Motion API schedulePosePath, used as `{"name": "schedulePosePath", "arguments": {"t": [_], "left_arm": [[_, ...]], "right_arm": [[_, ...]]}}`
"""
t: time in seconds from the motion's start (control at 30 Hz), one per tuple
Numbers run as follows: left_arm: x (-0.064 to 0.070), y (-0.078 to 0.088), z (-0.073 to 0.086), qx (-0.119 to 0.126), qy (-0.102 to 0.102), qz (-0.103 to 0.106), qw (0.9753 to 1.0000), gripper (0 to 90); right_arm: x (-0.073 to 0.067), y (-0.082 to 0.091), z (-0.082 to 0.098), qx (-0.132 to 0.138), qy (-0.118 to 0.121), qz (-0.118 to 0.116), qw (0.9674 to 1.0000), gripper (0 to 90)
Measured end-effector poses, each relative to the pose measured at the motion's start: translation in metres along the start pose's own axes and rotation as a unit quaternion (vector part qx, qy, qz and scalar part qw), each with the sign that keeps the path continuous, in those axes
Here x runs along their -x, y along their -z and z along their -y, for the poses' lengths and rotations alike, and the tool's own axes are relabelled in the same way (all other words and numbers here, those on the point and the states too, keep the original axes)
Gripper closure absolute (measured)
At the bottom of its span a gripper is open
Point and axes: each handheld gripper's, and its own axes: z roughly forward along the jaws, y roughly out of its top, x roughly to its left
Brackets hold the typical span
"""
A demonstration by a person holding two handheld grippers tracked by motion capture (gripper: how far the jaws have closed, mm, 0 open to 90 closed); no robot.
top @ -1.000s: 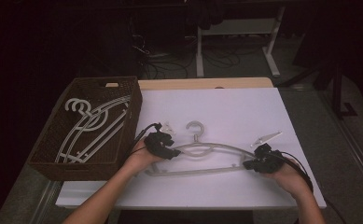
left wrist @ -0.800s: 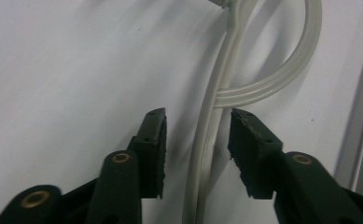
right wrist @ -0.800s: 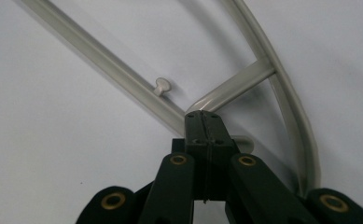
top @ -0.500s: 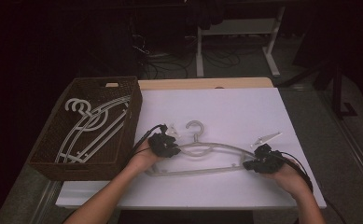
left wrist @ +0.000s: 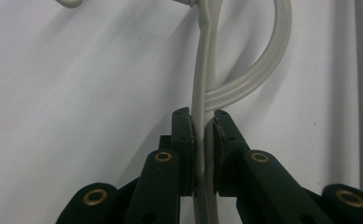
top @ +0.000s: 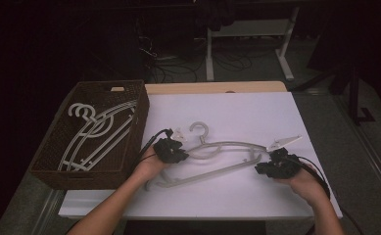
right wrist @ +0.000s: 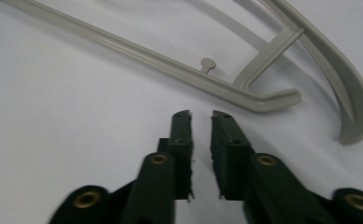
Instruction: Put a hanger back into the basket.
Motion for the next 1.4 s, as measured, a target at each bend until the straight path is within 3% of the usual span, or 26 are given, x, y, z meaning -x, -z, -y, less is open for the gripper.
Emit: {"name": "schedulePosePath", "arguments": {"t": [0.23, 0.43, 0.5, 0.57, 0.83, 1.0, 1.13, 1.17, 1.4], "left_arm": [[-0.001, 0.013, -0.004, 0.016, 0.025, -0.015, 0.9994, 81.7], [-0.001, 0.030, -0.010, 0.025, 0.044, -0.026, 0.9984, 81.7], [-0.001, 0.033, -0.012, 0.025, 0.045, -0.029, 0.9982, 81.8], [-0.002, 0.045, -0.019, 0.032, 0.055, -0.036, 0.9974, 81.8], [-0.006, 0.076, -0.038, 0.049, 0.056, -0.047, 0.9961, 81.8], [-0.014, 0.106, -0.046, 0.061, 0.054, -0.055, 0.9951, 81.8], [-0.024, 0.125, -0.043, 0.072, 0.061, -0.060, 0.9937, 81.8], [-0.032, 0.139, -0.040, 0.080, 0.065, -0.066, 0.9924, 81.8], [-0.065, 0.184, -0.018, 0.104, 0.090, -0.096, 0.9859, 81.8]], "right_arm": [[0.000, 0.000, 0.000, 0.021, -0.007, 0.025, 0.9994, 44.8], [0.002, 0.001, -0.002, 0.048, -0.013, 0.029, 0.9983, 25.7], [0.001, 0.001, -0.003, 0.051, -0.014, 0.028, 0.9982, 23.1], [0.001, 0.001, -0.003, 0.061, -0.014, 0.028, 0.9977, 17.6], [0.002, 0.004, -0.004, 0.075, -0.025, 0.042, 0.9960, 8.3], [0.003, 0.005, -0.005, 0.085, -0.030, 0.047, 0.9948, 1.4], [0.002, 0.005, -0.006, 0.088, -0.027, 0.050, 0.9945, 0.0], [0.002, 0.005, -0.006, 0.087, -0.026, 0.050, 0.9946, 0.0], [0.001, 0.001, -0.006, 0.091, -0.025, 0.054, 0.9941, 0.0]]}}
